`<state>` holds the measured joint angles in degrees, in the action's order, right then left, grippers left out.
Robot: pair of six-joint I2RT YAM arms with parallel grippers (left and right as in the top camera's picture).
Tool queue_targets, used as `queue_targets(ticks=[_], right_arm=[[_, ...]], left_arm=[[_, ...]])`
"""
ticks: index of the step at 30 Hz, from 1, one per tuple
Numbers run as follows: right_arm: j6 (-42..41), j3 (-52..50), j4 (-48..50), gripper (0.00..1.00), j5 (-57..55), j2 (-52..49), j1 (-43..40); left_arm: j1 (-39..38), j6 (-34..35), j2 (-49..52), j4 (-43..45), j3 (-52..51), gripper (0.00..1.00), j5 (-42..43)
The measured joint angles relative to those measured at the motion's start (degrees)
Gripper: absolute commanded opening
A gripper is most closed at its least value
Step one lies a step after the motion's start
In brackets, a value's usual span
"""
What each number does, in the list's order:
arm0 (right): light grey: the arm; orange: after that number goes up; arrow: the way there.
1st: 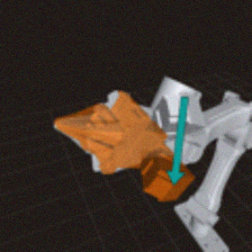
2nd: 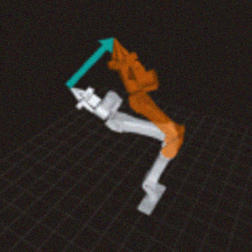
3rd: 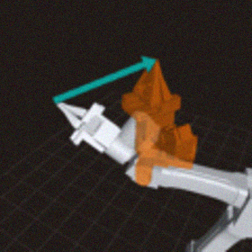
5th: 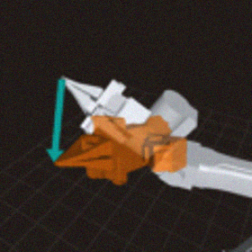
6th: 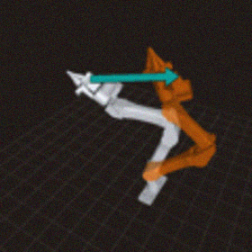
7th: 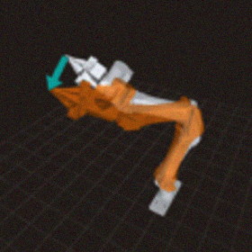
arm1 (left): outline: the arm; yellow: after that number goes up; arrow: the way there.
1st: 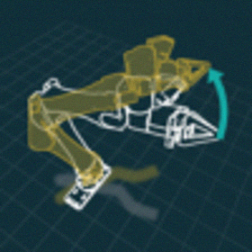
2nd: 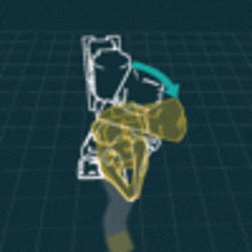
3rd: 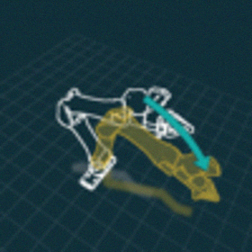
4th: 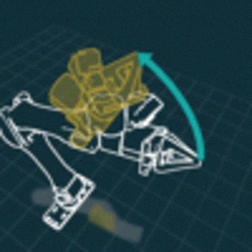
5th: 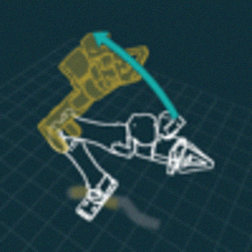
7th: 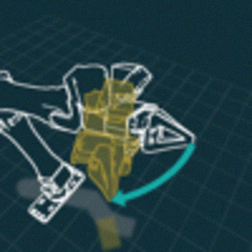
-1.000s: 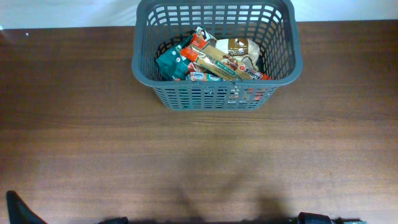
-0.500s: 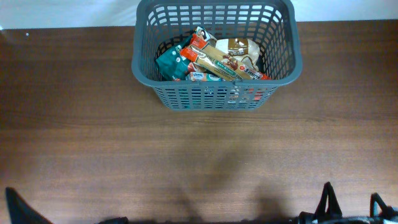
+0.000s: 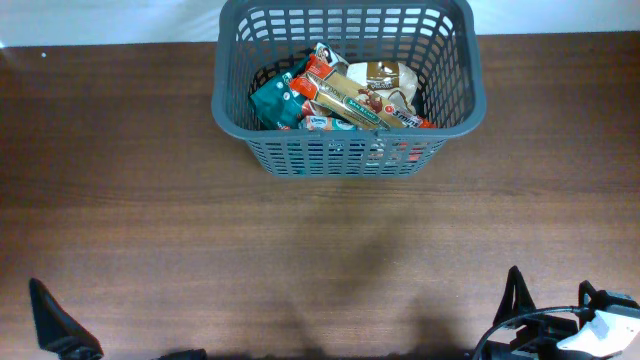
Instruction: Pack container
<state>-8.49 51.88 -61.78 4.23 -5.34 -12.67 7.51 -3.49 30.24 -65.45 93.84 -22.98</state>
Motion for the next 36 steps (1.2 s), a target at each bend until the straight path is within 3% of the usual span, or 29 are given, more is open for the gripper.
queue_targets(ticks=[12,19,36], right_arm=[[0.0,0.0,-3.1,0.99,0.0,0.0,0.0],[0.0,-0.1,-5.7,0.99,0.0,0.0,0.7],[0.2,-0.1,-5.7,0.99,0.0,0.0,0.8]], left_arm=[[0.0,0.0,0.0,-12.5,0.0,0.99,0.0],[0.0,0.0,0.0,-30.4,-0.3,0.99,0.0],[0.0,0.0,0.0,-31.0,-0.4,0.99,0.0]])
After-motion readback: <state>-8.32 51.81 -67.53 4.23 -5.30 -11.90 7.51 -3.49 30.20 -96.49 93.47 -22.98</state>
